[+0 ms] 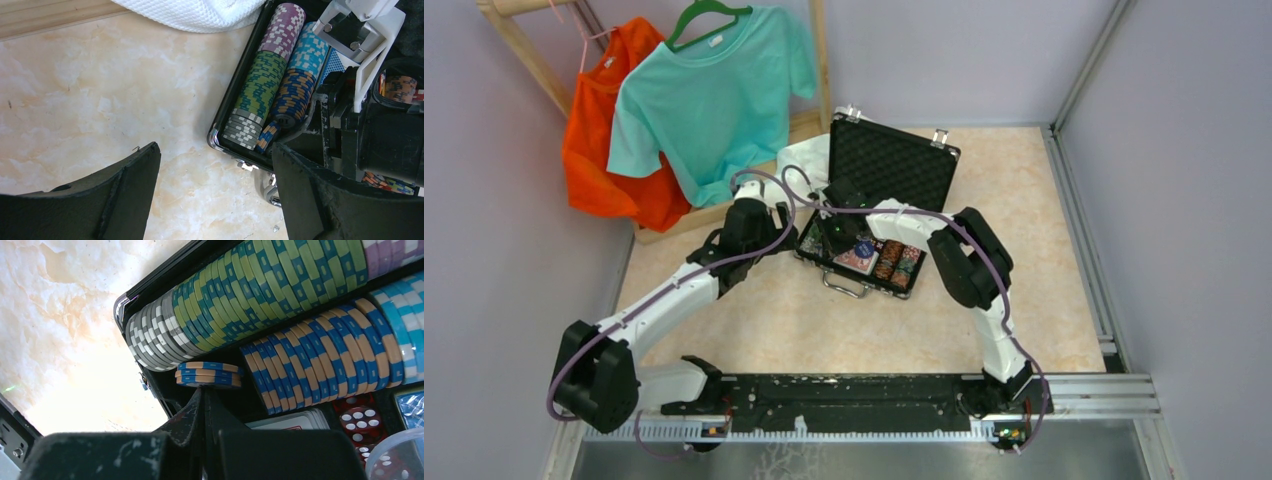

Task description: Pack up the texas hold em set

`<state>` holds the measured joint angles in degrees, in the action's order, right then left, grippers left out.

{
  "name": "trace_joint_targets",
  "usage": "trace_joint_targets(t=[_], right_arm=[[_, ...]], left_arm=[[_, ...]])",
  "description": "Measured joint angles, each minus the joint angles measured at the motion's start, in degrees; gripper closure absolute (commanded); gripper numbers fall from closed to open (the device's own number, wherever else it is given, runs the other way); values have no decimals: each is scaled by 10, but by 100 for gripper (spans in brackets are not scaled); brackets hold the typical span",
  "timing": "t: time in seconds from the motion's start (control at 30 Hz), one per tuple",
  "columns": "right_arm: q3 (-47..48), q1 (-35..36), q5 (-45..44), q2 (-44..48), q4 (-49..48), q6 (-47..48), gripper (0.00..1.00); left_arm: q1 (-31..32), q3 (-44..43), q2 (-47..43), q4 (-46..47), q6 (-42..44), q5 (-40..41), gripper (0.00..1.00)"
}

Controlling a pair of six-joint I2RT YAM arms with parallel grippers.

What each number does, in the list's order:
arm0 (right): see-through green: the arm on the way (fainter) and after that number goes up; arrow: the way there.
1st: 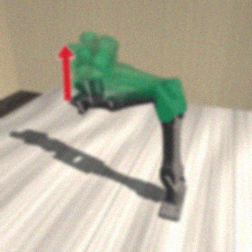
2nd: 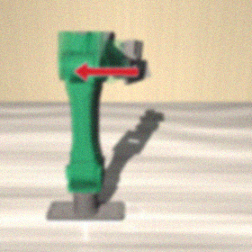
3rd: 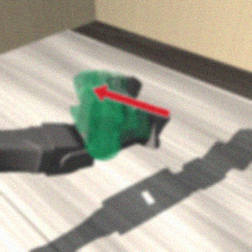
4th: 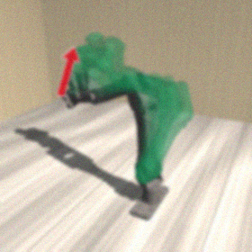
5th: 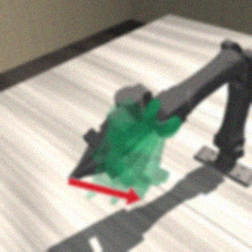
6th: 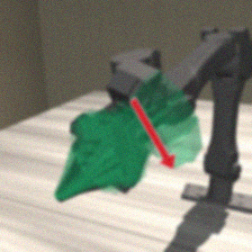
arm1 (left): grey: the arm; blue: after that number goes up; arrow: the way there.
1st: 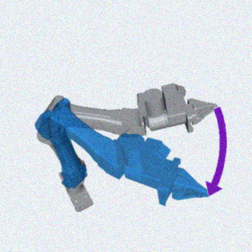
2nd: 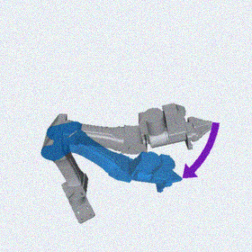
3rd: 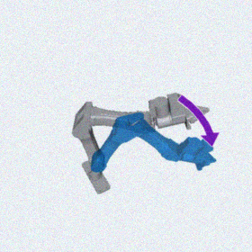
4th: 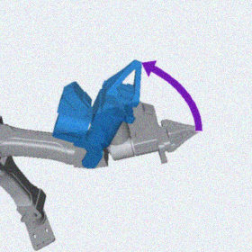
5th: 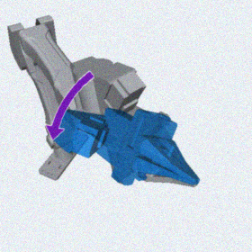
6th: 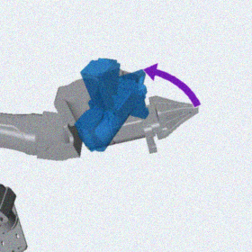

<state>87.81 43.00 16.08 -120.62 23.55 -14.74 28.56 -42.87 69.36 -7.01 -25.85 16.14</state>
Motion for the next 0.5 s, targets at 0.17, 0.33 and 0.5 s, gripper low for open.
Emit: trace_joint_targets(t=[0.17,0.33,0.5], right_arm=[[0,6,-10,2,1,7,100],[0,13,-31,9,1,13,100],[-1,16,-31,21,0,12,100]], left_arm=[[0,1,6,3,0,0,13],[0,1,7,7,0,-2,13],[0,2,8,8,2,-4,12]])
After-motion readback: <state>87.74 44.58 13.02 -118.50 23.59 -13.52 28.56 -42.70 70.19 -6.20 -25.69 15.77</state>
